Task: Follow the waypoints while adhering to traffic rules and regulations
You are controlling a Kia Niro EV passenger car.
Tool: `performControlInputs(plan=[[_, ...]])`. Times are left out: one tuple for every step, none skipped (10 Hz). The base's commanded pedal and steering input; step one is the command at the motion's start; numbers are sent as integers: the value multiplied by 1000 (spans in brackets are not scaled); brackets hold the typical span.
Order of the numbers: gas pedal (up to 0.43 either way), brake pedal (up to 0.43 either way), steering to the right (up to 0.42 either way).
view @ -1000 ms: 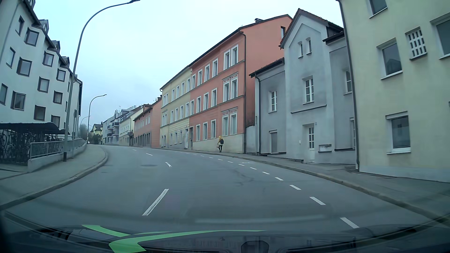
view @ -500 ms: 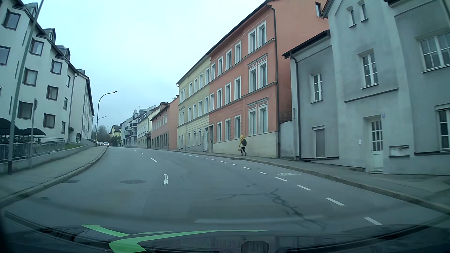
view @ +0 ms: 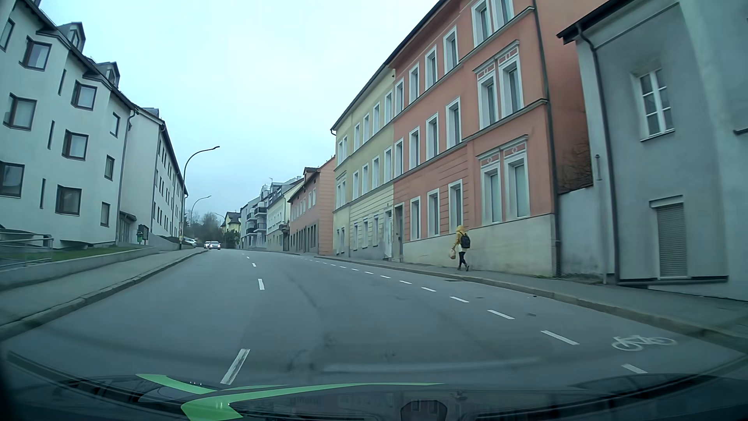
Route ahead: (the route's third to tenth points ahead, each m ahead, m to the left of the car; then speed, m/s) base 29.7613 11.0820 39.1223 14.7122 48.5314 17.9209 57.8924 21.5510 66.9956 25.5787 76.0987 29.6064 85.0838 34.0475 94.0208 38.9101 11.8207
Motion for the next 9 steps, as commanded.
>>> performControlInputs(plan=[[287, 0, -83], [299, 0, -83], [319, 0, -84], [339, 0, -85], [339, 0, -86], [339, 0, -86], [339, 0, -86], [339, 0, -84], [339, 0, -79]])
